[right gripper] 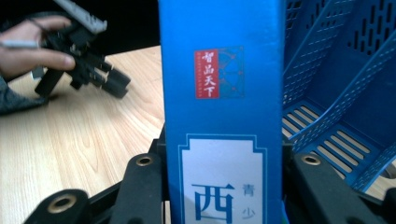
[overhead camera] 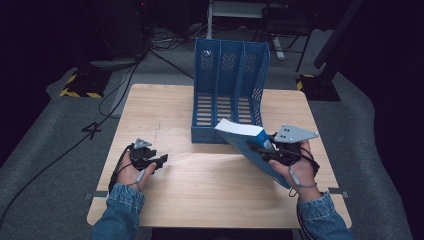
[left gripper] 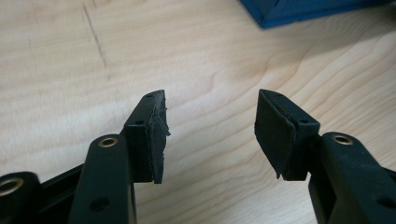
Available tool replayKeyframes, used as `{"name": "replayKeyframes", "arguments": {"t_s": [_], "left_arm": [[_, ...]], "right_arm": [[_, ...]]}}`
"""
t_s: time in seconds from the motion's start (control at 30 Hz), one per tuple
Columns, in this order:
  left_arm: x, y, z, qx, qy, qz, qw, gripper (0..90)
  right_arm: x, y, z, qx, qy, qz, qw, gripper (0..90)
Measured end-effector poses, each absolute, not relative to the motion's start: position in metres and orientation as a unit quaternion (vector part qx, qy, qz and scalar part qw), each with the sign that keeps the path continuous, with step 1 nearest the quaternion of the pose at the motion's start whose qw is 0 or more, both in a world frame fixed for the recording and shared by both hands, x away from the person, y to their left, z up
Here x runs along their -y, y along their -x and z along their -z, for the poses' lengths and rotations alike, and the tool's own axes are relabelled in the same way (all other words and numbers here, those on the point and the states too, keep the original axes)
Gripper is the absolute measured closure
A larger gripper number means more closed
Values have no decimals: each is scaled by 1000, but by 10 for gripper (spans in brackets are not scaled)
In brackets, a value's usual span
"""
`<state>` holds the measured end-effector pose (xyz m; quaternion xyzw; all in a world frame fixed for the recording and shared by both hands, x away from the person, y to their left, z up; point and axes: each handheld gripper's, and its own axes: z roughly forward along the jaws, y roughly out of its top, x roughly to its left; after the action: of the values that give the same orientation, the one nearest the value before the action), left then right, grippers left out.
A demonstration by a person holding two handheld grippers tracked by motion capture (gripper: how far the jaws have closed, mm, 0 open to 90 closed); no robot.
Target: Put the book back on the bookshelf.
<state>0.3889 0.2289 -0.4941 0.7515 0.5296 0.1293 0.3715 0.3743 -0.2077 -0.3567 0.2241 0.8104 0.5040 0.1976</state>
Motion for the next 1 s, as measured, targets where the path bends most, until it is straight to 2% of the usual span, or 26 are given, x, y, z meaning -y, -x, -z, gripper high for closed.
{"name": "replayKeyframes", "arguments": {"t_s": [0.17,0.27,0.67,1.0], "left_arm": [[-238,-390,501,-528,-750,-137,374,478],[-239,-392,504,-526,-744,-143,388,468],[-249,-398,507,-552,-705,-91,435,472],[-246,-399,506,-549,-711,-101,426,471]], "right_arm": [[212,-379,347,-807,-237,-506,192,615],[214,-382,342,-806,-244,-504,191,615],[224,-388,312,-796,-262,-518,173,616],[221,-391,287,-787,-266,-525,183,616]]}}
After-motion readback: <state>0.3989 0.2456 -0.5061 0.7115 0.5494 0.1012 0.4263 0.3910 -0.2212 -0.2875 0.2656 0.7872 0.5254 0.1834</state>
